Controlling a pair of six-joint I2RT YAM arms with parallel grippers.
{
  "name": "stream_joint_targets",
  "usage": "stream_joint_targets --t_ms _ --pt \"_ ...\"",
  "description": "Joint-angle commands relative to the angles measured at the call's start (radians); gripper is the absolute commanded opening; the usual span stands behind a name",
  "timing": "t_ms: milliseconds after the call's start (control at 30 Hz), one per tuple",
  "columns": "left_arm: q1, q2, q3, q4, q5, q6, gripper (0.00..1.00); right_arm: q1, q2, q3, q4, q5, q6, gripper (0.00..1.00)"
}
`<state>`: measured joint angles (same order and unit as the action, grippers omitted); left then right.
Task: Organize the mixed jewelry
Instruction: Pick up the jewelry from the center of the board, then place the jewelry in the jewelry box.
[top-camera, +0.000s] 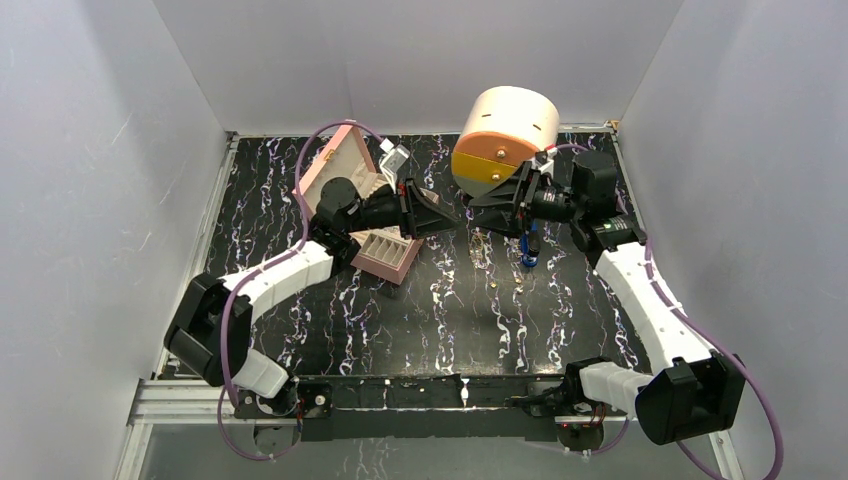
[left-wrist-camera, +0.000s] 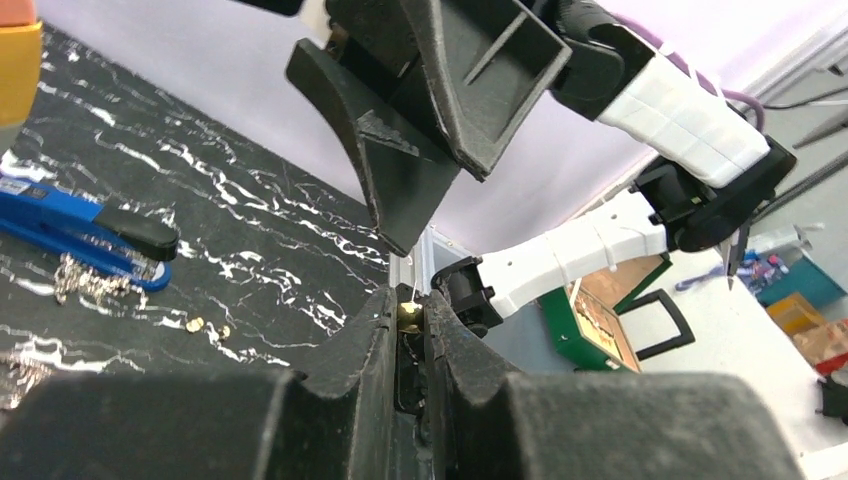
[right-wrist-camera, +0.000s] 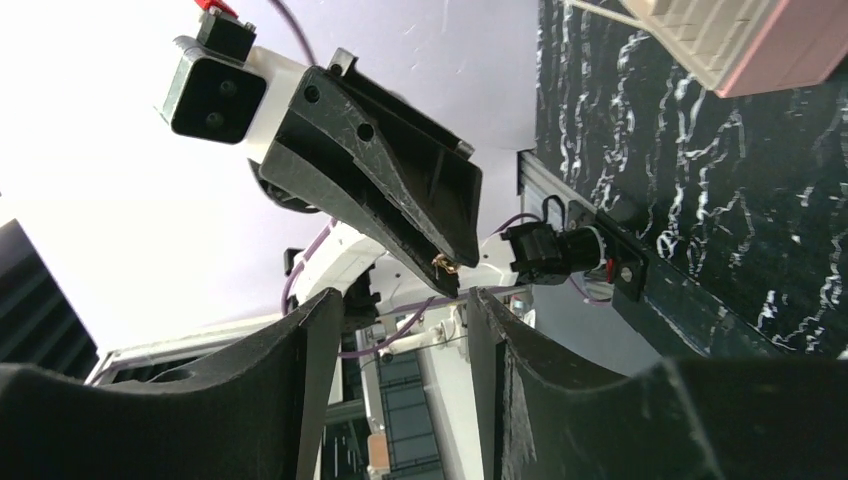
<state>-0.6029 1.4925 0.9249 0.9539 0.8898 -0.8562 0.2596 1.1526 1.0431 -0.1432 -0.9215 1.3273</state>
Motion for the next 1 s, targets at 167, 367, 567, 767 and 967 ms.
stream_joint_targets --t_ms 167,367,567,767,967 --pt "0.012 -0.069 0.222 -0.923 -0.364 0.428 0.00 -0.018 -0.015 0.085 -0.364 0.206 -0.305 0.58" --pt "0.015 0.073 0.454 -1.359 -0.502 0.481 0.00 -0.019 -0.016 0.115 -0.502 0.347 -0.437 0.58" --pt "0.015 0.220 0.662 -1.601 -0.739 0.505 0.00 -0.018 -0.029 0.101 -0.562 0.444 -0.516 0.59" --pt "0.015 0.357 0.846 -1.761 -0.923 0.542 0.00 -0.019 -0.018 0.077 -0.599 0.538 -0.591 0.58" --pt "0.015 0.506 1.011 -1.874 -0.961 0.562 0.00 -0.019 -0.001 0.055 -0.626 0.660 -0.666 0.59"
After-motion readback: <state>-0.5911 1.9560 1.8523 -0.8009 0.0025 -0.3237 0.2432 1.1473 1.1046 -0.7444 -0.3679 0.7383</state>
